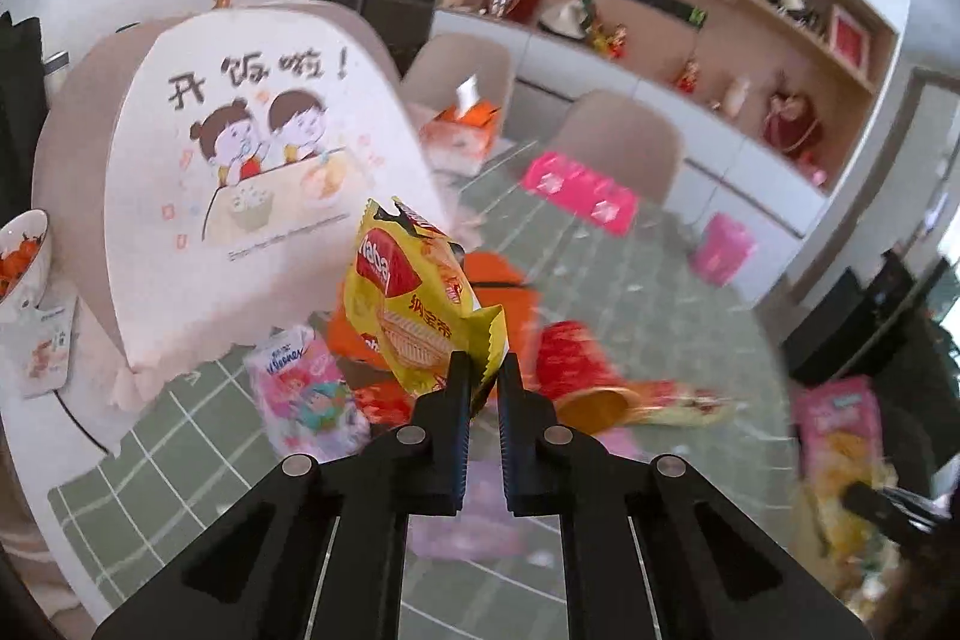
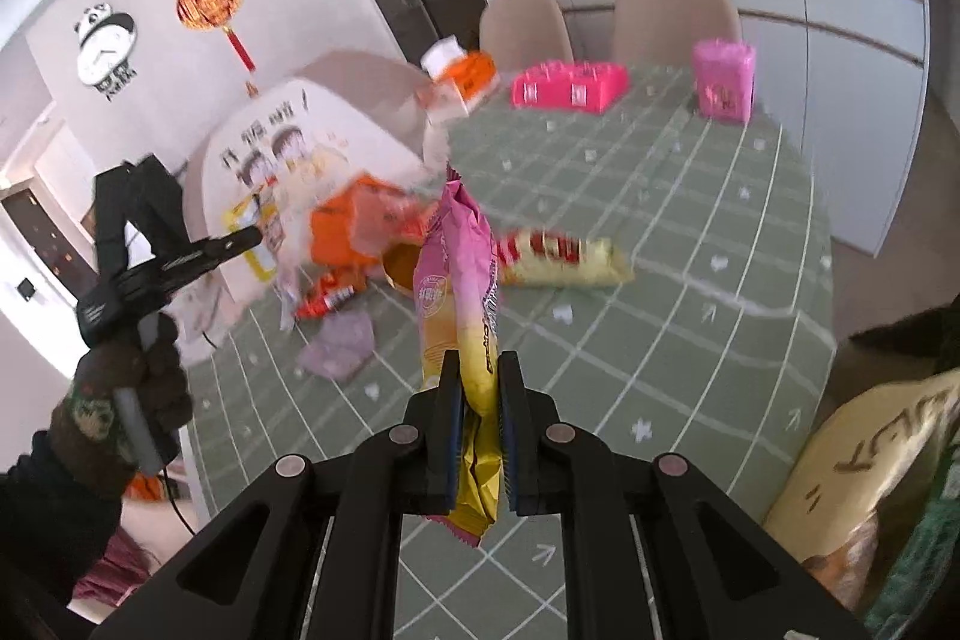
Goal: Collect trash
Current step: 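Carry the yellow bag with the left tool while the right tool carries the pink bag to the trash bag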
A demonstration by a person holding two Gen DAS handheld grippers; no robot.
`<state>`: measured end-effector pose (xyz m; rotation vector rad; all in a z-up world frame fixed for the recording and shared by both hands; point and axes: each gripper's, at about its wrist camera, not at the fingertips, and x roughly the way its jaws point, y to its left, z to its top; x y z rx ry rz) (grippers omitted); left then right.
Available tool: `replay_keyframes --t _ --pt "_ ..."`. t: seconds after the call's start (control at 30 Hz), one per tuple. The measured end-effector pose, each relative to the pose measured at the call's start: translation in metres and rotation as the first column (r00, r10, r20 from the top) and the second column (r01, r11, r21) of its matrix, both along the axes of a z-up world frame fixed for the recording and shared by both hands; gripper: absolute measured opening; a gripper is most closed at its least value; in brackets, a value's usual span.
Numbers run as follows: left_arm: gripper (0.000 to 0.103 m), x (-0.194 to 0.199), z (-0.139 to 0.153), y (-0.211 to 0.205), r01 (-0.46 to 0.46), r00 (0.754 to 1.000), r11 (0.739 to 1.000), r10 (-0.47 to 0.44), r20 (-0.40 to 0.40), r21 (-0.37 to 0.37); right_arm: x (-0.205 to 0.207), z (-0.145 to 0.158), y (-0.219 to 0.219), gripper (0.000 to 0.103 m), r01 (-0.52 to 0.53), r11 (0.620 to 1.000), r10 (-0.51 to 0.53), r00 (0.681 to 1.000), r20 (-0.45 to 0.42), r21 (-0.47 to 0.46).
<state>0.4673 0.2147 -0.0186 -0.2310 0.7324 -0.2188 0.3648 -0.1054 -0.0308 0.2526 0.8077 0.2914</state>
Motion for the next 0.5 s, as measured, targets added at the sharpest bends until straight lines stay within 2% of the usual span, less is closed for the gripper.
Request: replay_keyframes --t 0.23,0.37,0.5 --pt "0.009 -0.053 0.058 -0.059 0.087 0.995 0.995 -0.085 0.050 -0.045 -0.006 0.035 -0.028 0.011 -0.015 1.000 0.015 0.997 0.077 -0.002" --pt "0.009 -0.084 0.071 -0.115 0.196 0.979 0.979 -0.192 0.064 -0.061 -0.031 0.057 -0.063 0.011 0.001 1.000 -0.001 0.992 0.125 -0.001" --pt "0.009 -0.112 0.070 -0.185 0.320 0.947 0.944 -0.318 0.036 -0.081 -0.064 0.071 -0.108 0.011 0.061 0.998 -0.059 0.987 0.148 -0.006"
